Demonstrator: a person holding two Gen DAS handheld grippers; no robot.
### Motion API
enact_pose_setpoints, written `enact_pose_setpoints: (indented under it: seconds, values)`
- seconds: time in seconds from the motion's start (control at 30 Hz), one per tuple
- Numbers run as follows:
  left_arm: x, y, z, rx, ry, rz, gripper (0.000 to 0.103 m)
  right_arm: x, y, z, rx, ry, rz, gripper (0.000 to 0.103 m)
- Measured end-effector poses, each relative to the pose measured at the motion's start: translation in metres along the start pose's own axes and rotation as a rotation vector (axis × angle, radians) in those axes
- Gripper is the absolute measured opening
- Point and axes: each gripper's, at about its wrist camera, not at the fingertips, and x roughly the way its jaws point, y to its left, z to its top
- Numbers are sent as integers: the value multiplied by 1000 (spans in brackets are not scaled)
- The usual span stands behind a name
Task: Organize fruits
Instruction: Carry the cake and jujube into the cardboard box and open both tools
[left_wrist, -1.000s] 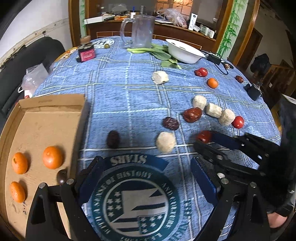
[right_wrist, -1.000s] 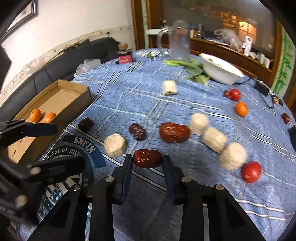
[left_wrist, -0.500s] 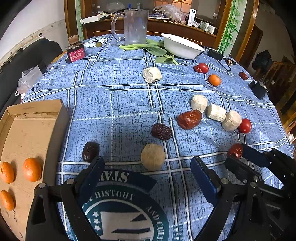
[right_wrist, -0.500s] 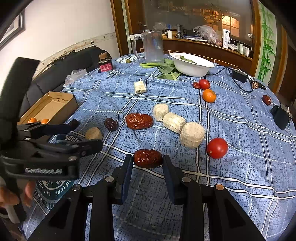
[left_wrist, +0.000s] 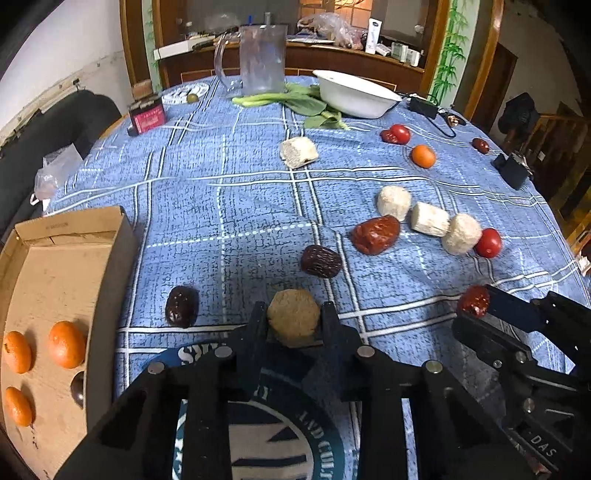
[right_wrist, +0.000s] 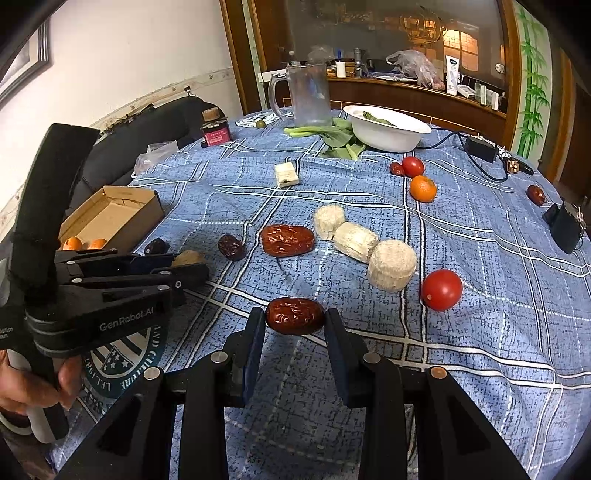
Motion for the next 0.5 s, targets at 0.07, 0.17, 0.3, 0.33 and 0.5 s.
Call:
enact_pose_setpoints:
  seconds: [0.07, 0.17, 0.3, 0.33, 0.5]
  values:
    - [-7, -3, -2, 10, -10, 0, 28, -4, 1, -2, 11, -7, 1, 36]
    - [-18, -6, -4, 19, -28, 8, 28, -10, 2, -4, 28, -15, -1, 36]
    - [-32, -9, -8, 31, -56, 25, 28, -17, 7, -9, 40, -20, -3, 36]
    - [-35, -10, -9, 31, -57, 24, 28, -18, 8, -10, 41, -20, -4, 36]
    - [-48, -8, -16, 23, -63, 12, 28, -25, 15, -16, 67, -15, 0, 36]
